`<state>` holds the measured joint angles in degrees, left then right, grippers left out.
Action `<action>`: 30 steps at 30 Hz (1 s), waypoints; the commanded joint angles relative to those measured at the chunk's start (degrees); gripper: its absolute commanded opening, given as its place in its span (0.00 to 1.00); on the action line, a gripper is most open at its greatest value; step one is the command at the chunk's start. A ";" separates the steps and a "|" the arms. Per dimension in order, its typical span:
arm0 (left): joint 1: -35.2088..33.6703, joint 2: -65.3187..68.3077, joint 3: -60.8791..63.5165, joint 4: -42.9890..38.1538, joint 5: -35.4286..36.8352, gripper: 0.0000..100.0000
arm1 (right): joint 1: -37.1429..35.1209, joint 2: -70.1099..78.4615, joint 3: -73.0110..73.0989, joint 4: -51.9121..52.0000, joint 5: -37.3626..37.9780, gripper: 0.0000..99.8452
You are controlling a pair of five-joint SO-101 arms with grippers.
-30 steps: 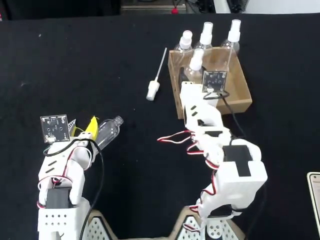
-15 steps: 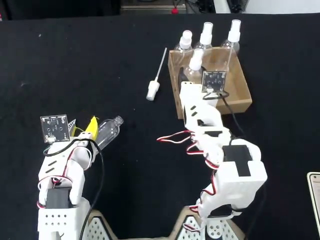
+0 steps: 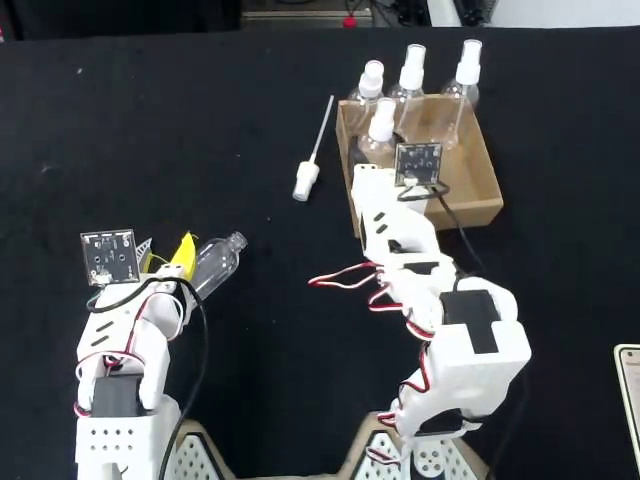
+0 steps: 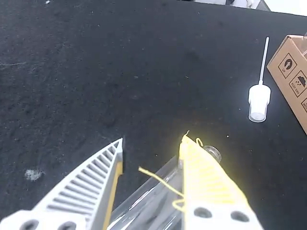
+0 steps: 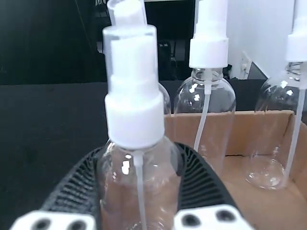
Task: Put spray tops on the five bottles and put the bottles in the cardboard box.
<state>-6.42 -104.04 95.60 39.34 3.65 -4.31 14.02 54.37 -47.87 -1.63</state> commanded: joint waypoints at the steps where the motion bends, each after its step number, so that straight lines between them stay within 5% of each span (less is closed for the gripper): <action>1: 0.66 -0.53 0.22 -1.41 -0.44 0.19 | -1.32 -0.40 -4.70 -1.41 0.26 0.02; 30: 0.66 -0.53 0.22 -1.41 -0.44 0.19 | -1.49 2.77 -6.99 -1.58 0.26 0.02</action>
<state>-6.42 -104.04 95.60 39.34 3.65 -4.48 17.45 50.15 -47.87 -1.54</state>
